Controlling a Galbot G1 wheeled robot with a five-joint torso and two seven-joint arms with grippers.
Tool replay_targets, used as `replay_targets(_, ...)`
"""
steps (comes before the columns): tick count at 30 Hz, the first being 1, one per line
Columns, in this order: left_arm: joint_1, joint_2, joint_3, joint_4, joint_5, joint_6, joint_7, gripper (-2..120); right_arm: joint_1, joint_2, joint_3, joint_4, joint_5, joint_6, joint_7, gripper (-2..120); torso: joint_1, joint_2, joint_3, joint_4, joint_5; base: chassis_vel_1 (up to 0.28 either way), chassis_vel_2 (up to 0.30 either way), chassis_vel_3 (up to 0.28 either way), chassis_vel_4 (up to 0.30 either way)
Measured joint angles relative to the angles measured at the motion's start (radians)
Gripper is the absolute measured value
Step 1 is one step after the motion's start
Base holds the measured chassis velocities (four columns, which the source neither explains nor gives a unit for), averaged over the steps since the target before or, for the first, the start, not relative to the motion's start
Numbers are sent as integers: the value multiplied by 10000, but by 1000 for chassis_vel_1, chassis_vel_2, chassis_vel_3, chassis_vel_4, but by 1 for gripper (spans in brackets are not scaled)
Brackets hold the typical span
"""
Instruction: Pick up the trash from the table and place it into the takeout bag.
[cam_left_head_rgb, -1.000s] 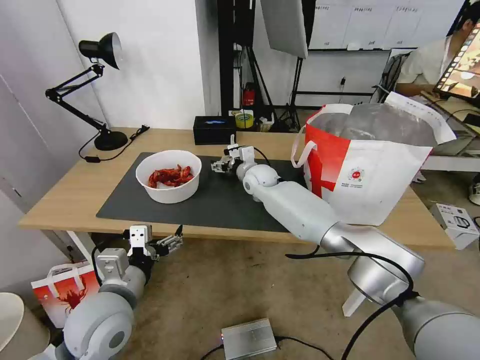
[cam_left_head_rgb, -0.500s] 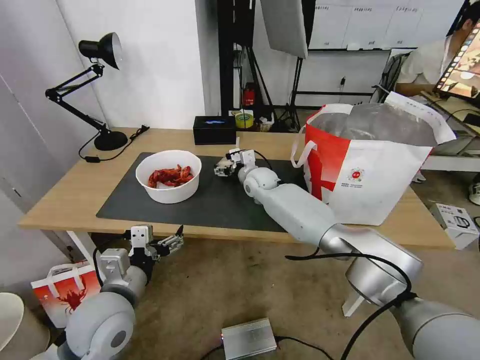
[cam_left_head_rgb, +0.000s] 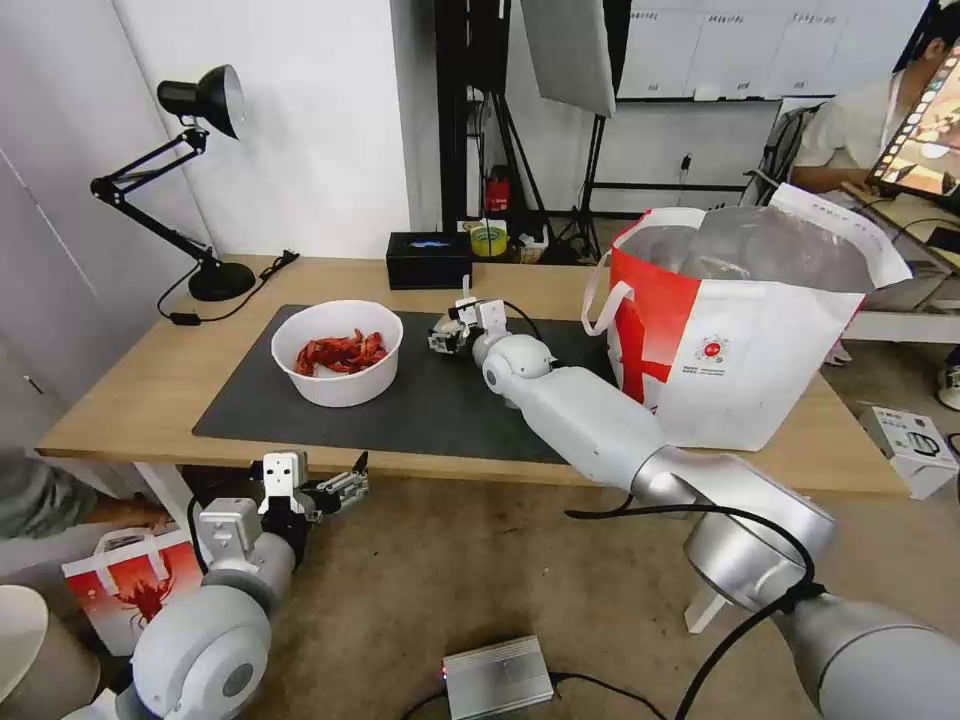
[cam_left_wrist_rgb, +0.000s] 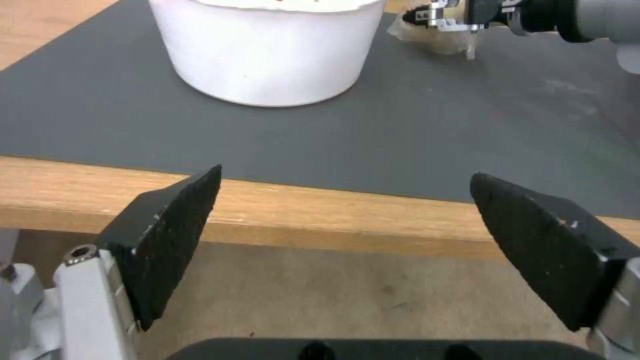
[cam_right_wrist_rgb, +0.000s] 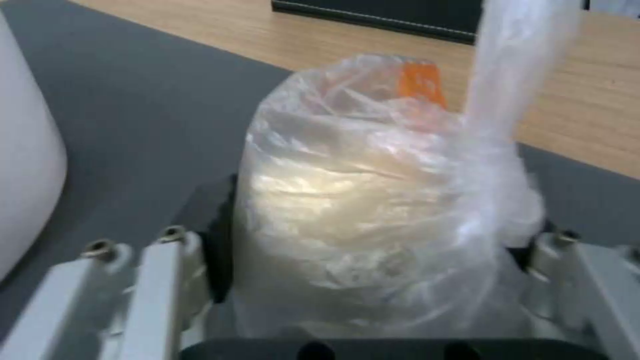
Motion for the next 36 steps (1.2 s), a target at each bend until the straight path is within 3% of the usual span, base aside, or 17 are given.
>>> replay_targets(8,-40,12,22,0,6,-3,-1,100,-76,-118,29,106,76,-86,141,34,1,0,0,1,0,0,0,0,0)
replay_targets(17,-47,31,17,2,2,-4,-2,100,-123,-402,217,484,185,-282,293,7,1,0,0,-1,0,0,0,0,0)
replay_targets(27,-56,48,-17,13,-14,-4,-5,100,-115,-743,563,1301,444,-342,423,6,0,-2,1,1,0,0,0,0,0)
replay_targets(36,-13,26,-56,-1,-17,-4,-17,100,34,-2044,764,3887,982,-751,1271,6,1,-2,0,-2,0,0,0,0,0)
